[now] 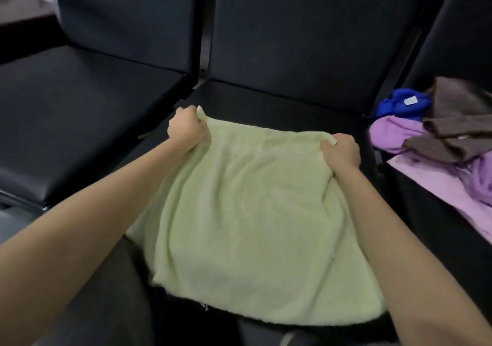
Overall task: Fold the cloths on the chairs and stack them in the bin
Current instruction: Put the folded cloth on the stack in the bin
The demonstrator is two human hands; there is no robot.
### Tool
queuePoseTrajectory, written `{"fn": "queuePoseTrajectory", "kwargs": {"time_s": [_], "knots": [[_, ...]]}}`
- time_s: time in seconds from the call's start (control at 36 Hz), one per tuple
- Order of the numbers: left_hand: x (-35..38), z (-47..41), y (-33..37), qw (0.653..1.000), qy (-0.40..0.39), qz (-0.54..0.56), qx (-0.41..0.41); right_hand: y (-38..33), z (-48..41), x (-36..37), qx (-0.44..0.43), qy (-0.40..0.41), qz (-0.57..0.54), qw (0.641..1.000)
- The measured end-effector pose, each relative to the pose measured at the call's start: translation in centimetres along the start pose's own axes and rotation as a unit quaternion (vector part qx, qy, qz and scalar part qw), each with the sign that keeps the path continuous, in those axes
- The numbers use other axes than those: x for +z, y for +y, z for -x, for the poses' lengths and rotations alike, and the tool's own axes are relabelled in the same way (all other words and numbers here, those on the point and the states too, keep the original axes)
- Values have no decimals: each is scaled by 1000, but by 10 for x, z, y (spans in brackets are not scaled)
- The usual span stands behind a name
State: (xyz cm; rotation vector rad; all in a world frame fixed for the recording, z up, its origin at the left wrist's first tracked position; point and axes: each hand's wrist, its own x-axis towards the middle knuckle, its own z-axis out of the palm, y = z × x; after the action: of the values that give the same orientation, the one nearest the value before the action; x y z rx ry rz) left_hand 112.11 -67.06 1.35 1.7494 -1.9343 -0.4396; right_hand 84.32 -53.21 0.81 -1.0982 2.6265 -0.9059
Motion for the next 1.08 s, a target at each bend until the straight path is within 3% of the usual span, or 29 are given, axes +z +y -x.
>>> {"fn": "queuePoseTrajectory", "kwargs": {"time_s": [0.19, 0.5, 0.64, 0.72, 0.83, 0.97, 1.08], "knots": [[-14, 0, 6, 997, -83, 1, -2, 6, -13, -27, -69, -129, -10, 989], [-31, 6, 11, 960, -183, -205, 49, -11, 4, -50, -124, -307, 150, 932], [-37, 11, 6, 955, -192, -215, 75, -23, 14, -51, -157, -305, 254, 904], [-37, 15, 6, 953, -181, -224, 94, -26, 16, -45, -160, -275, 222, 922], [-41, 18, 3, 935, -235, -243, 107, -21, 18, -38, -148, -240, 234, 930], [-45, 24, -1, 938, -235, -221, 124, -22, 26, -51, -142, -292, 303, 896], [-50, 25, 2, 914, -293, -239, 148, -40, 27, -77, -150, -340, 362, 855]]}}
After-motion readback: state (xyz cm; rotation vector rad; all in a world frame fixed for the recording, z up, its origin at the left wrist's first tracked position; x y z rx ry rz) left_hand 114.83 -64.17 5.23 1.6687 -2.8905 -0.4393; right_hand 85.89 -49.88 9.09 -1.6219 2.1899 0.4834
